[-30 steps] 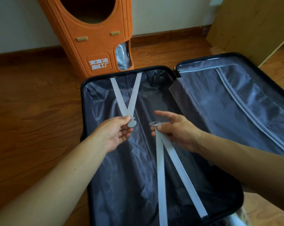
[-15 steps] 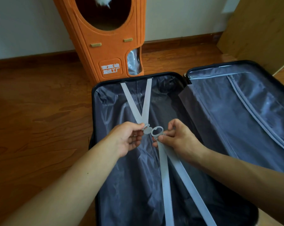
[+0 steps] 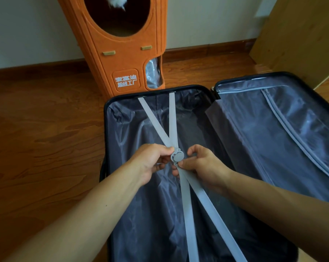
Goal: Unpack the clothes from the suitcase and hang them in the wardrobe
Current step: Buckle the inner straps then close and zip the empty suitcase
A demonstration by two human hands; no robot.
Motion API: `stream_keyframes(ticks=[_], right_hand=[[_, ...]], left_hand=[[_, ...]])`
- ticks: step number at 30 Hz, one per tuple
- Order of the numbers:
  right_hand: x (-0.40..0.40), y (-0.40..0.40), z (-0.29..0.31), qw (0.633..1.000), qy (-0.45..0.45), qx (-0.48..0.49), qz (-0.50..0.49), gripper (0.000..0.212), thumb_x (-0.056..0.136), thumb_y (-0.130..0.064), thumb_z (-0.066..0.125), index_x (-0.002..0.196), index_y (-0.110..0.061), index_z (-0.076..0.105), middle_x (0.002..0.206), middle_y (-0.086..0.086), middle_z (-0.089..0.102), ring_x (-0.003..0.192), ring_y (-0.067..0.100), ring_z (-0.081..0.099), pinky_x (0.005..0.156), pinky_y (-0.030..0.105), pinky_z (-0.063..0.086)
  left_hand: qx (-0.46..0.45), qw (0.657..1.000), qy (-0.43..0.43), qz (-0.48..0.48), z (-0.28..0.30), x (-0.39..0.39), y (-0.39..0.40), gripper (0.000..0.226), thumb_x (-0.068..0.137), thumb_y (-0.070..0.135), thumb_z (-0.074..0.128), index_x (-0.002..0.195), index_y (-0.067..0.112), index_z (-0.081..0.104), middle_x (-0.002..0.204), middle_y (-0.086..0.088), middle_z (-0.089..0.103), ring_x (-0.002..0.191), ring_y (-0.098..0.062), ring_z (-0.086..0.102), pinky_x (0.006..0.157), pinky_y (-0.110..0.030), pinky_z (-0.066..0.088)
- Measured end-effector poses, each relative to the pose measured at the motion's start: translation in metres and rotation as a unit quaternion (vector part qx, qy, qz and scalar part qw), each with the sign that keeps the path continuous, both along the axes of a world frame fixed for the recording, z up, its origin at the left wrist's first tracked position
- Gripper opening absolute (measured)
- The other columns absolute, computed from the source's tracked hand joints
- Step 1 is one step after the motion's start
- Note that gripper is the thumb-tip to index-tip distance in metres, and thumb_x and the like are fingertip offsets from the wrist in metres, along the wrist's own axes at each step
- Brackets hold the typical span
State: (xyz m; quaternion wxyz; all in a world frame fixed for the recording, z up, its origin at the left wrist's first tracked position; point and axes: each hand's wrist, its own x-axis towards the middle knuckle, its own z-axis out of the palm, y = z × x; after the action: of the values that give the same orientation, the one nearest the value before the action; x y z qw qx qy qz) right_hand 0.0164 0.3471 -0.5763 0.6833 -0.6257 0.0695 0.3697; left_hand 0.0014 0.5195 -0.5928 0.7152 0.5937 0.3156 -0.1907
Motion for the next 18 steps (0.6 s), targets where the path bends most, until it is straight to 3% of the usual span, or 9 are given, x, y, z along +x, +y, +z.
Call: stream_keyframes(ticks=[5, 10, 13, 18], right_hand=[[0.007, -0.001, 0.005, 0.999, 0.014, -0.029, 0.036, 0.022, 0.091, 0.012, 0.058, 0.11, 0.0, 0.052, 0.097, 0.034, 0.07, 0.083, 0.038, 0.073, 0.072, 0.042, 0.061], [0.007, 0.003, 0.005, 0.994, -0.026, -0.077, 0.075, 0.023, 0.092, 0.006, 0.063, 0.114, 0.007, 0.056, 0.093, 0.026, 0.074, 0.082, 0.035, 0.074, 0.07, 0.036, 0.061], [0.007, 0.007, 0.006, 0.994, -0.017, -0.081, 0.066, 0.02, 0.092, 0.007, 0.062, 0.111, 0.01, 0.057, 0.094, 0.029, 0.072, 0.073, 0.033, 0.074, 0.064, 0.034, 0.06], [0.008, 0.009, 0.009, 0.994, 0.044, -0.081, 0.05, 0.019, 0.093, 0.007, 0.06, 0.11, 0.014, 0.062, 0.095, 0.026, 0.073, 0.074, 0.028, 0.074, 0.064, 0.032, 0.06]], left_hand=[[0.042, 0.998, -0.046, -0.018, -0.002, -0.003, 0.0, 0.012, 0.089, 0.017, 0.071, 0.092, 0.01, 0.081, 0.081, -0.001, 0.072, 0.075, -0.012, 0.06, 0.071, -0.027, 0.046], [-0.052, 0.998, -0.001, -0.025, -0.001, -0.003, 0.005, 0.013, 0.093, 0.014, 0.066, 0.098, 0.007, 0.076, 0.077, -0.002, 0.065, 0.068, -0.011, 0.056, 0.065, -0.022, 0.045], [-0.067, 0.997, 0.0, -0.038, 0.003, -0.002, 0.012, 0.012, 0.093, 0.013, 0.066, 0.096, 0.007, 0.076, 0.077, -0.003, 0.067, 0.069, -0.012, 0.057, 0.069, -0.024, 0.045], [0.113, 0.988, -0.101, -0.021, -0.006, -0.001, 0.007, 0.012, 0.091, 0.018, 0.074, 0.084, 0.012, 0.081, 0.074, -0.002, 0.073, 0.076, -0.014, 0.062, 0.072, -0.028, 0.047]])
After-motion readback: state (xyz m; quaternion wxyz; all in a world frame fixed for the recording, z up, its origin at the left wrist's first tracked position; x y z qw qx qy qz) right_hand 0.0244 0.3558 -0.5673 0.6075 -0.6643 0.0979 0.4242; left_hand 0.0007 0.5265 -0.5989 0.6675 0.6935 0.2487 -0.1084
